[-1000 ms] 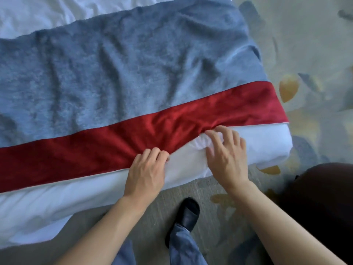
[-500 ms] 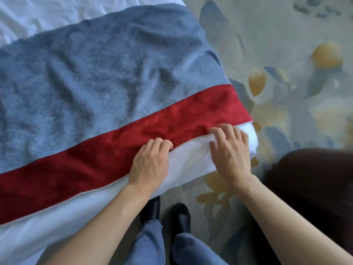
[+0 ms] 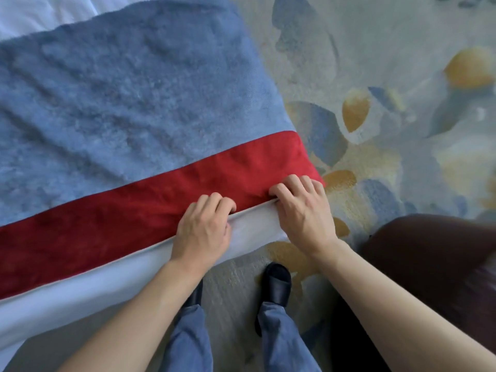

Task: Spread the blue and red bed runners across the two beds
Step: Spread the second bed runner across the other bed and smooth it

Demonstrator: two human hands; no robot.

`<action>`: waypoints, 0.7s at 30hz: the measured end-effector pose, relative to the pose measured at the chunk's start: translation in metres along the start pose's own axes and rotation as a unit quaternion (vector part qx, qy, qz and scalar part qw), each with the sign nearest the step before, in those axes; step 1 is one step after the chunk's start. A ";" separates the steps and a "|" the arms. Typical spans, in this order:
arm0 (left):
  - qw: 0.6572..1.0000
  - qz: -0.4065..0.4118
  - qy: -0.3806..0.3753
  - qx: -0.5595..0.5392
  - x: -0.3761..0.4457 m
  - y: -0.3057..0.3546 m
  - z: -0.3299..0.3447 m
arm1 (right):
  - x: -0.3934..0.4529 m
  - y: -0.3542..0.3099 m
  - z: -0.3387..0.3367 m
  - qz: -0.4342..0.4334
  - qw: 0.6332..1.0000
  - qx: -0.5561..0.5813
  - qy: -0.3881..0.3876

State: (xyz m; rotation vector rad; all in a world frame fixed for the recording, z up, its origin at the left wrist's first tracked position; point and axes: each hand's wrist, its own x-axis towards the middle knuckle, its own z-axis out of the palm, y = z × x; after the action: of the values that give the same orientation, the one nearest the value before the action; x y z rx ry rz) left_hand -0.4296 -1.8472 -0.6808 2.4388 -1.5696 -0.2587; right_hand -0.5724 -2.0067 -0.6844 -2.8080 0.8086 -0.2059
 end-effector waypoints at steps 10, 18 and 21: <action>0.998 -0.002 -0.054 -0.039 0.025 0.034 -0.002 | -0.001 0.008 -0.009 0.024 0.999 0.045 -0.014; 0.994 -0.068 0.025 -0.080 0.060 -0.092 -0.068 | 0.108 -0.090 -0.003 -0.032 0.995 0.096 0.004; 0.991 -0.100 0.049 -0.075 0.089 -0.169 -0.092 | 0.179 -0.130 0.012 -0.016 0.997 0.068 0.025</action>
State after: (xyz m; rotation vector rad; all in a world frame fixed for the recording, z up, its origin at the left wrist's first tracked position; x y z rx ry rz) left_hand -0.2208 -1.8515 -0.6434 2.4515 -1.2213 -0.2751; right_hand -0.3535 -1.9933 -0.6508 -2.6986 0.7319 -0.3248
